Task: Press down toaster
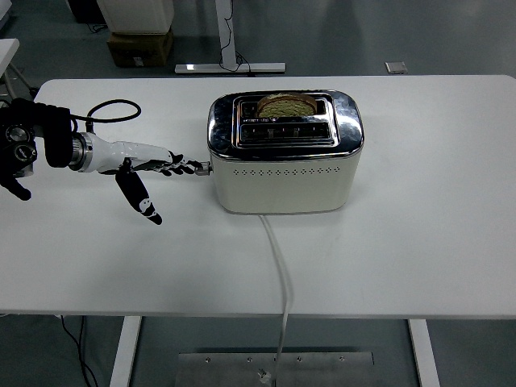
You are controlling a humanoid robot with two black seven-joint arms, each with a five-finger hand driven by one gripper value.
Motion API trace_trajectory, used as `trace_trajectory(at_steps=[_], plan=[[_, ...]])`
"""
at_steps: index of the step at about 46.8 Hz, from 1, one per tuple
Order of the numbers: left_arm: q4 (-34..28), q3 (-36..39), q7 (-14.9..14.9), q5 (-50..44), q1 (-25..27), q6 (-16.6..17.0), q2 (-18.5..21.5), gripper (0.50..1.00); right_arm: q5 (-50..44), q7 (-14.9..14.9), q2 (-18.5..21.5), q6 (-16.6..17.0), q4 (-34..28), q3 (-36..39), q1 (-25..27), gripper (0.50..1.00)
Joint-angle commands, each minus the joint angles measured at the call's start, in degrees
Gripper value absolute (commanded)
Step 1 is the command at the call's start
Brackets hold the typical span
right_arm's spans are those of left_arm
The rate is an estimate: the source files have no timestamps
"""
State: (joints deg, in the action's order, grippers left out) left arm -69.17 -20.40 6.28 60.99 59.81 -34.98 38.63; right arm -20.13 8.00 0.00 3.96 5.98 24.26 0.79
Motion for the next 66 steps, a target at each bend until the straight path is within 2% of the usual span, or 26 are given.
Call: trace_trajectory(at_steps=[1, 40, 66], plan=[[0.00, 0.01, 0.05, 0.01, -0.30, -0.02, -0.05, 1.000, 0.00, 0.00, 0.00, -0.01, 0.00, 0.00, 0.00, 1.000], [1.14, 0.01, -0.04, 0.01, -1.71, -0.02, -1.02, 1.000, 0.00, 0.00, 0.00, 0.08, 0.00, 0.09, 0.00, 1.000], [1.14, -0.08, -0.04, -0.70, -3.29, -0.02, 1.35, 1.000, 0.00, 0.00, 0.00, 0.08, 0.00, 0.00, 0.00, 0.998]])
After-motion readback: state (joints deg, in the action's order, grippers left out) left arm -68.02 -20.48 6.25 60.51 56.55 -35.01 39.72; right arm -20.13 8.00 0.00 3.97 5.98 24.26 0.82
